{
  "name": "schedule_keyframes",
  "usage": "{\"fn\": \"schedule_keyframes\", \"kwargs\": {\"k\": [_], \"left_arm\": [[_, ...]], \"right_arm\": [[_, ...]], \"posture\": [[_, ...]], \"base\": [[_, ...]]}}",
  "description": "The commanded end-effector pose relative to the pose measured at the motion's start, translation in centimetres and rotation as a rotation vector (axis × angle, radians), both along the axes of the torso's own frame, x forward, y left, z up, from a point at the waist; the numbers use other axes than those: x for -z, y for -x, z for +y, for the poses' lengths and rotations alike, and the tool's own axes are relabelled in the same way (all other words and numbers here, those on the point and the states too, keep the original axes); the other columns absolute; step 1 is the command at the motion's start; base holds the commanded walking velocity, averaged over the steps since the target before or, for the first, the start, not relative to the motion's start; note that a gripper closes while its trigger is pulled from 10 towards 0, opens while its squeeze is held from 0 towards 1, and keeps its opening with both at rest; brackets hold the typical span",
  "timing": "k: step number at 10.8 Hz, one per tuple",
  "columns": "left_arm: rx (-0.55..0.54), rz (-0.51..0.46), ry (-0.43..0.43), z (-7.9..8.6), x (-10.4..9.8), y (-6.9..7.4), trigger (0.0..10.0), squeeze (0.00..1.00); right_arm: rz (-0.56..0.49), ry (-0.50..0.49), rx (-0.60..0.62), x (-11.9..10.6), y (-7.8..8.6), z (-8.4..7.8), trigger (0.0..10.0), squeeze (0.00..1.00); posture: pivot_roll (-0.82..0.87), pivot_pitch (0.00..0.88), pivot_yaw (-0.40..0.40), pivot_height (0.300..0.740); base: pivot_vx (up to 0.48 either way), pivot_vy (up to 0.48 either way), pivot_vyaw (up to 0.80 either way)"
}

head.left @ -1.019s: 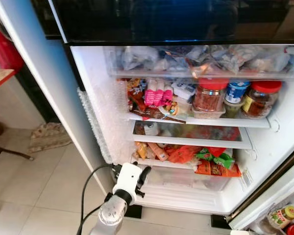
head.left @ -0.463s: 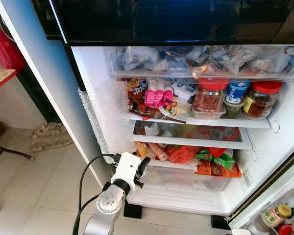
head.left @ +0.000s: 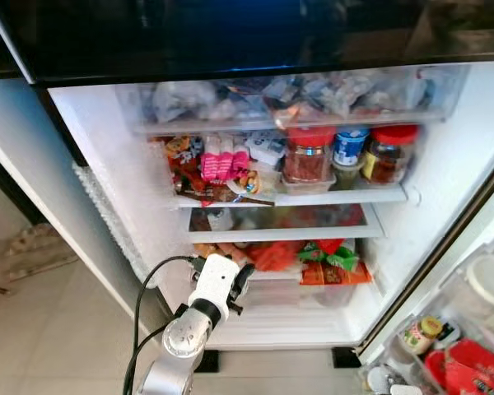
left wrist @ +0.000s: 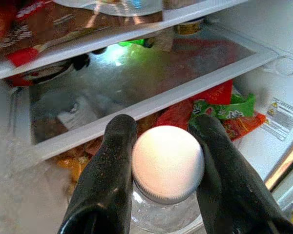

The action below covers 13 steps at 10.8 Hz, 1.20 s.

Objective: Restocking fridge

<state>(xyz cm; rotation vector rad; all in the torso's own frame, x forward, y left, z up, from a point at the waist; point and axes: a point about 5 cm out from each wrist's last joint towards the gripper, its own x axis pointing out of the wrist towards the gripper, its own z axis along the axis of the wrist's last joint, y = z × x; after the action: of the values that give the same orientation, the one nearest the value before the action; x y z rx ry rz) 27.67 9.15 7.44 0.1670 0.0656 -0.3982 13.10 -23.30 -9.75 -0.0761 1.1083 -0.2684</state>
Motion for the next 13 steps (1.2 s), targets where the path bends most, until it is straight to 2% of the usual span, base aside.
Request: {"fn": "schedule_keyframes", "kwargs": {"k": [1, 11, 13], "left_arm": [[-0.001, -0.005, -0.019, 0.19, -0.18, -0.06, 10.0, 0.00], [0.012, 0.001, -0.028, 0.34, -0.26, 0.06, 10.0, 0.00], [0.013, 0.002, -0.029, 0.38, -0.26, 0.08, 10.0, 0.00]], "right_arm": [[0.004, -0.004, -0.004, 0.09, 0.14, 0.19, 10.0, 0.00], [0.031, 0.076, -0.032, -0.11, 0.12, -0.66, 10.0, 0.00], [0.035, 0.079, -0.048, -0.11, 0.10, -0.60, 10.0, 0.00]], "posture": [[0.02, 0.000, 0.036, 0.740], [0.04, 0.000, 0.032, 0.740], [0.04, 0.000, 0.031, 0.740]], "base": [[0.000, 0.000, 0.00], [0.000, 0.000, 0.00], [0.259, 0.000, 0.00]]}}
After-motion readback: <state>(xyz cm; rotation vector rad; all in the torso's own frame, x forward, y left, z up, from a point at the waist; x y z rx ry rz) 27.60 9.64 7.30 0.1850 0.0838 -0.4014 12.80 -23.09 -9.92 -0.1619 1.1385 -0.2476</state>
